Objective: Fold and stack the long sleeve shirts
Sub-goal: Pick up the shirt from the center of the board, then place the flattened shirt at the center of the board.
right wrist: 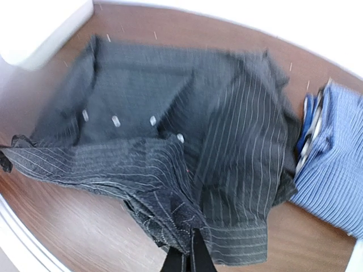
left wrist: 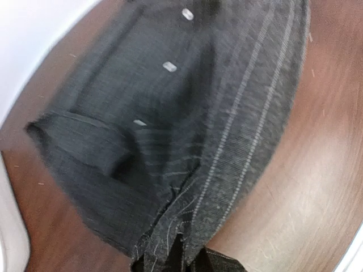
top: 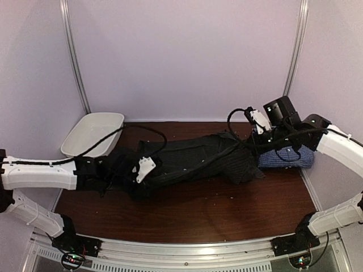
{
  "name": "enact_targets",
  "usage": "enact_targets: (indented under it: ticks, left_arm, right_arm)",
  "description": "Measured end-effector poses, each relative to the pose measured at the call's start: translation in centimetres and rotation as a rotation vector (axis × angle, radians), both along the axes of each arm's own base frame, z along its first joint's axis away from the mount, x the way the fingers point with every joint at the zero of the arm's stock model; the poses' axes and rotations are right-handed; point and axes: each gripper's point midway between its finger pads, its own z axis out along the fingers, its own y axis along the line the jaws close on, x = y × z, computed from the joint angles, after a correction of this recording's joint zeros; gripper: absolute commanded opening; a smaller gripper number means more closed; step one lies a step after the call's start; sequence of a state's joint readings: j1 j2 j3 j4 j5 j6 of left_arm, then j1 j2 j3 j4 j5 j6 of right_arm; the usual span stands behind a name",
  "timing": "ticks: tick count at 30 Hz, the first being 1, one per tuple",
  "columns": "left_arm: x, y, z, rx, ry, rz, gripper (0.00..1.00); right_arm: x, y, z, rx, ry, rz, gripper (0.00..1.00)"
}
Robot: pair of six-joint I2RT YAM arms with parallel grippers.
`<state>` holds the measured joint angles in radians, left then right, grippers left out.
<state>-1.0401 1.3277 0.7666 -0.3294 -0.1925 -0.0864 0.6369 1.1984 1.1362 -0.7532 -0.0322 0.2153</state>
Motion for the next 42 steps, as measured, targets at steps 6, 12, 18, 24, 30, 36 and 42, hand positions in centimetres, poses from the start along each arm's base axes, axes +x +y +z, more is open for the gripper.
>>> enact_targets:
  ticks: [6, 12, 18, 24, 30, 36, 42]
  left_arm:
    - [6.3, 2.4, 18.8, -0.326, -0.292, 0.223, 0.00]
    - [8.2, 3.8, 29.0, -0.451, -0.468, 0.316, 0.00]
    - [10.7, 4.3, 23.2, -0.274, -0.425, 0.381, 0.00]
    - [11.3, 5.6, 14.2, -0.071, -0.318, 0.402, 0.00]
    - [12.4, 8.3, 11.3, -0.002, -0.283, 0.466, 0.00]
    - [13.9, 10.2, 10.2, 0.027, -0.268, 0.526, 0.00]
    - [14.1, 10.4, 9.5, 0.040, -0.255, 0.533, 0.00]
  right_arm:
    - [1.0, 1.3, 12.4, 0.153, -0.231, 0.044, 0.00]
    - [0.2, 2.2, 17.7, 0.220, -0.320, 0.090, 0.00]
    - [1.7, 3.0, 10.7, 0.100, -0.199, 0.038, 0.00]
    - [0.8, 8.0, -2.1, -0.067, 0.028, 0.120, 0.20]
    - [-3.5, 12.6, -7.6, -0.066, 0.138, 0.279, 0.69]
    - [-4.2, 10.2, -6.1, 0.005, 0.089, 0.233, 0.79]
    - [-3.8, 6.3, -6.7, 0.020, 0.068, 0.126, 0.78]
